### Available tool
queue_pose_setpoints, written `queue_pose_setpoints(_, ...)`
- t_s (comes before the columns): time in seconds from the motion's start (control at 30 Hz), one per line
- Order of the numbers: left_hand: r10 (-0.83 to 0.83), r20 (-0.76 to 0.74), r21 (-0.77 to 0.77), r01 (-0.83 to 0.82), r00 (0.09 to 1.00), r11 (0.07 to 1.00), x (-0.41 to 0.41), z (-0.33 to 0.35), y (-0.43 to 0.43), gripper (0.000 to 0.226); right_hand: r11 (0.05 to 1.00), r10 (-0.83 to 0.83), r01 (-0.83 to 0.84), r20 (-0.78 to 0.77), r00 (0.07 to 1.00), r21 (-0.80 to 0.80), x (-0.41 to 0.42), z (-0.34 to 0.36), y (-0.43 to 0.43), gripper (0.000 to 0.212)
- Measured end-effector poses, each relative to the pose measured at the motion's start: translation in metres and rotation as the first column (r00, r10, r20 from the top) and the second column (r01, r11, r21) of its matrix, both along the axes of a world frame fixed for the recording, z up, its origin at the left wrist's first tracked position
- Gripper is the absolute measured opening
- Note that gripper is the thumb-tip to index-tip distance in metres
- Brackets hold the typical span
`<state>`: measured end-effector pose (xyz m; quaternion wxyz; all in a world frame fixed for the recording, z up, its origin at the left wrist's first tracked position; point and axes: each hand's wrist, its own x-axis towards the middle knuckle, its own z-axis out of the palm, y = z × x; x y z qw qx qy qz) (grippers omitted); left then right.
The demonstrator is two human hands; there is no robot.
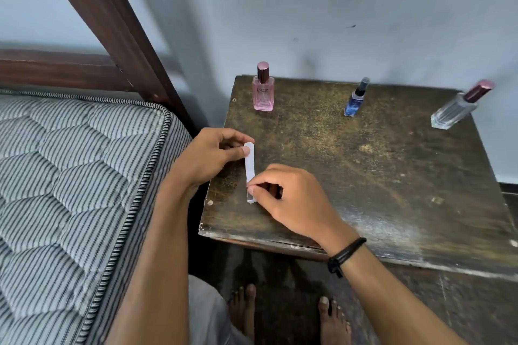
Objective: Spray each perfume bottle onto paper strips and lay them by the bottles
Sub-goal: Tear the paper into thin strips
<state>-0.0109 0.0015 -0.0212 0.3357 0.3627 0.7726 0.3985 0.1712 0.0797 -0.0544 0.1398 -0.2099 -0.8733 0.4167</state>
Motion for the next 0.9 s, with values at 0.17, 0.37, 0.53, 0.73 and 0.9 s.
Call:
queue_pose_setpoints(0.17,-0.028,0.009,0.018,0.028,1.000,0.999,0.000,-0.002,0.003,0.021,0.997,-0.038,0.040,0.039,0.999,-0.062,-0.004,0.005,0.001,0.010)
queue_pose_setpoints(0.37,-0.060,0.034,0.051,0.058,0.998,0.997,-0.004,-0.003,0.001,0.028,0.951,-0.097,0.100,0.026,0.995,-0.293,-0.009,0.009,0.009,0.015)
queue_pose_setpoints(0.53,-0.190,0.025,0.031,0.189,0.982,0.981,-0.010,0.002,-0.008,0.055,0.888,-0.176,0.140,-0.043,0.984,-0.437,-0.011,0.007,0.010,0.008)
queue_pose_setpoints(0.73,-0.282,-0.049,-0.079,0.278,0.958,0.957,-0.003,0.015,-0.009,0.058,0.875,-0.199,0.153,-0.055,0.978,-0.460,-0.013,0.014,0.008,0.007)
queue_pose_setpoints(0.9,-0.290,-0.067,-0.078,0.285,0.955,0.955,0.002,0.012,-0.007,0.046,0.886,-0.175,0.149,-0.019,0.984,-0.439,-0.007,0.019,0.005,0.012)
